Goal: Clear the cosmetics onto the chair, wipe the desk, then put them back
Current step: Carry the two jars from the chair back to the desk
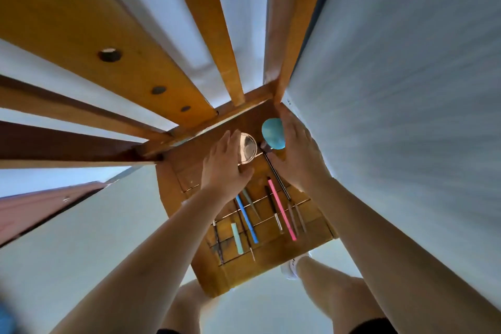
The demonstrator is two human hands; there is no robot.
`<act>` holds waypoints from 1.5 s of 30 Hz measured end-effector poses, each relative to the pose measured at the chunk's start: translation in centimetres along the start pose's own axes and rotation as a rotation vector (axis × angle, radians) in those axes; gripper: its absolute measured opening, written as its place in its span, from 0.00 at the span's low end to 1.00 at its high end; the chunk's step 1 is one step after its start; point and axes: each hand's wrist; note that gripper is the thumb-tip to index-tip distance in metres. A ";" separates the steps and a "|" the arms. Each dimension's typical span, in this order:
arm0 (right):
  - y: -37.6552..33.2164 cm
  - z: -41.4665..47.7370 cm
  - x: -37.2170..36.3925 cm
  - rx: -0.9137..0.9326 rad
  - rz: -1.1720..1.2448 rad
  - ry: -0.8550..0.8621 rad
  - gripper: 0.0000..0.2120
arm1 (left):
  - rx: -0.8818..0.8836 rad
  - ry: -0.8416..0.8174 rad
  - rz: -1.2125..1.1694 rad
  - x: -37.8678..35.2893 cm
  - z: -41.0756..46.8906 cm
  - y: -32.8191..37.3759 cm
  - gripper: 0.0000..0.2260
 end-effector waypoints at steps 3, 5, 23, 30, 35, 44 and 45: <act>0.2 0.5 -0.7 -0.023 0.013 0.040 0.39 | -0.013 0.110 -0.082 -0.5 0.6 -0.1 0.34; 0.2 0.2 -0.4 -0.038 0.046 0.062 0.37 | 0.013 0.184 -0.151 0.0 0.3 0.3 0.32; -11.1 -14.2 14.6 0.055 0.545 0.236 0.38 | 0.085 0.695 -0.360 17.8 -18.0 6.6 0.36; -21.5 -19.6 22.7 0.525 0.608 0.059 0.36 | 0.232 1.035 -0.324 26.7 -31.7 11.0 0.37; -27.7 -25.2 26.1 0.797 0.567 -0.086 0.37 | 0.376 1.272 -0.264 29.4 -42.5 13.3 0.35; -37.7 -46.3 24.9 1.319 0.533 -0.315 0.37 | 0.686 1.673 -0.229 25.5 -68.4 14.7 0.35; -37.9 -49.4 24.0 1.354 0.540 -0.335 0.36 | 0.713 1.694 -0.212 24.1 -71.6 15.0 0.35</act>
Point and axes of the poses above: each hand's wrist, its own z-axis towards the middle knuckle, its own x-axis out of the back of the hand, y = z × x, and after that the axes turned 7 degrees about -x, right-handed
